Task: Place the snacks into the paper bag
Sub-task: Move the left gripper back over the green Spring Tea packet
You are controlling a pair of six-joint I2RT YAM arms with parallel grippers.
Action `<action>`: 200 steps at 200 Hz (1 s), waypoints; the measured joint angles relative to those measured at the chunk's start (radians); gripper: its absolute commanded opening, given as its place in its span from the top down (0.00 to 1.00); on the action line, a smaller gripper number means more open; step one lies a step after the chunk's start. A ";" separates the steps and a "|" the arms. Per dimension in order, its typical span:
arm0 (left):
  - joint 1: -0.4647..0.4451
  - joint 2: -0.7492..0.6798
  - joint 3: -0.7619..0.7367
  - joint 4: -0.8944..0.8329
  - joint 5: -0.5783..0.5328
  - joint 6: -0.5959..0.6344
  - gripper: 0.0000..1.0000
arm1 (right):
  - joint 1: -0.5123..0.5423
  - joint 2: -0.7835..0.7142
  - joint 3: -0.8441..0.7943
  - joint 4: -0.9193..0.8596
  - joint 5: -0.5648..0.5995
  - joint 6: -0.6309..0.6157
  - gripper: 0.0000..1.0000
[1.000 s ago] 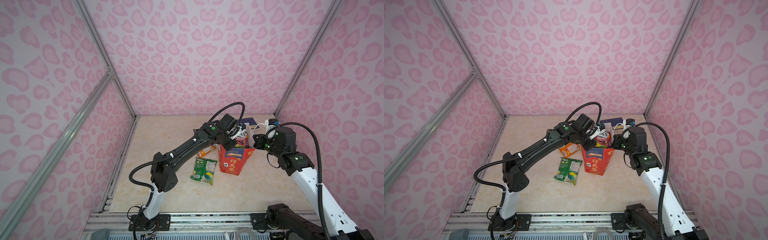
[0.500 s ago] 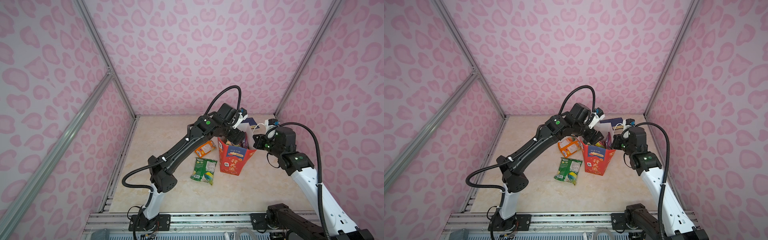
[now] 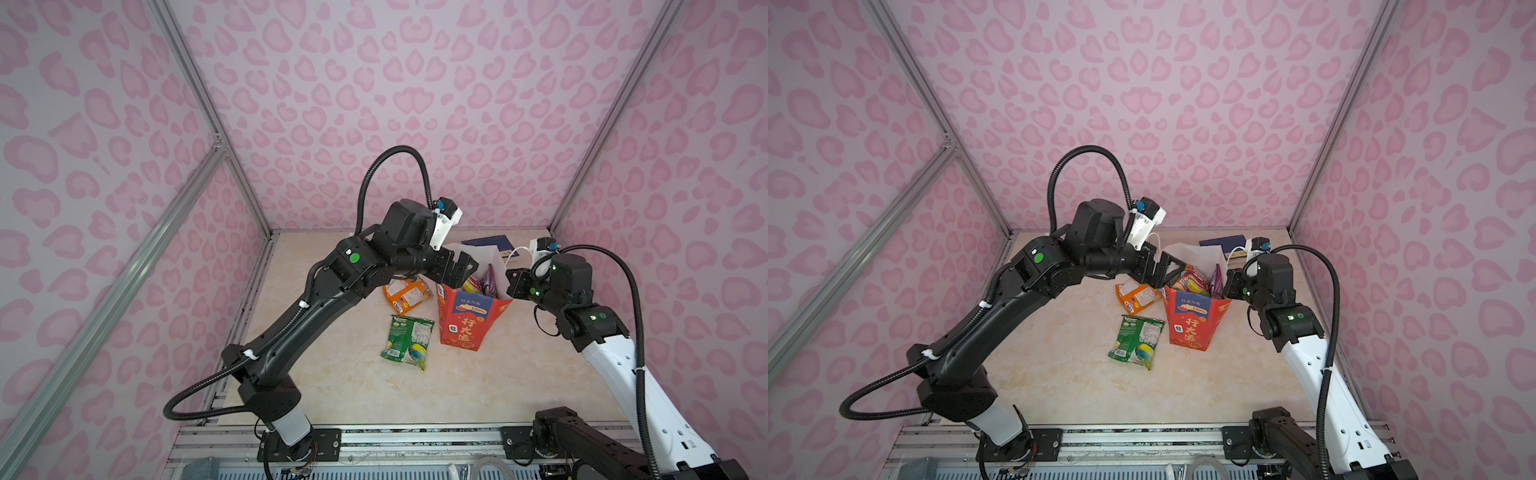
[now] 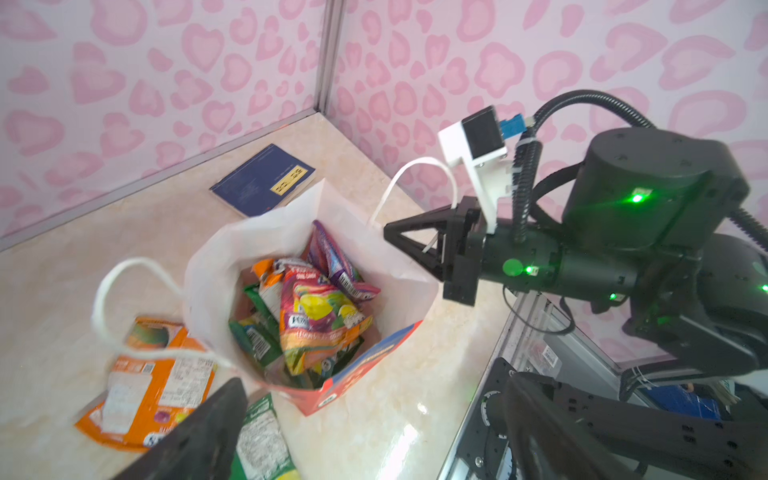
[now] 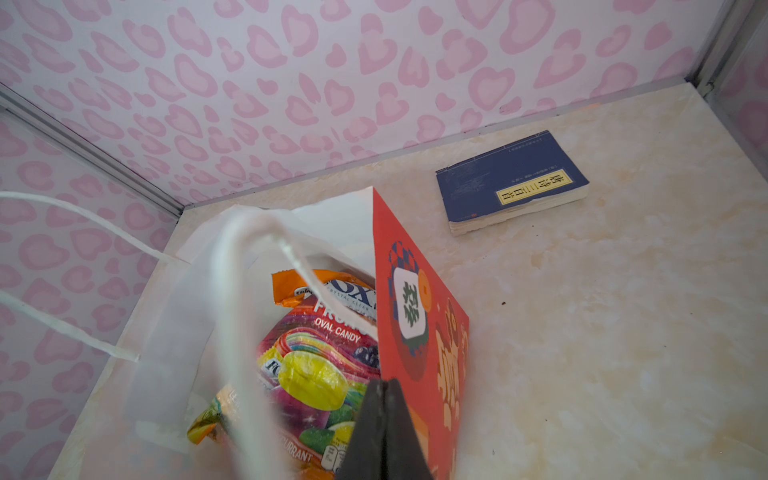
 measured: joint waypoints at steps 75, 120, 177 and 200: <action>0.091 -0.447 -0.605 0.083 -0.173 -0.133 0.02 | 0.011 0.003 0.000 0.002 0.000 0.000 1.00; 0.144 -0.495 -0.816 0.089 -0.182 -0.189 0.02 | 0.016 0.003 0.000 0.002 0.001 0.002 1.00; 0.147 -0.320 -0.908 0.098 -0.154 -0.205 0.02 | 0.017 0.006 0.000 0.005 0.001 0.003 1.00; 0.146 -0.220 -0.917 0.114 -0.141 -0.205 0.02 | 0.018 0.006 0.000 0.005 0.004 0.003 1.00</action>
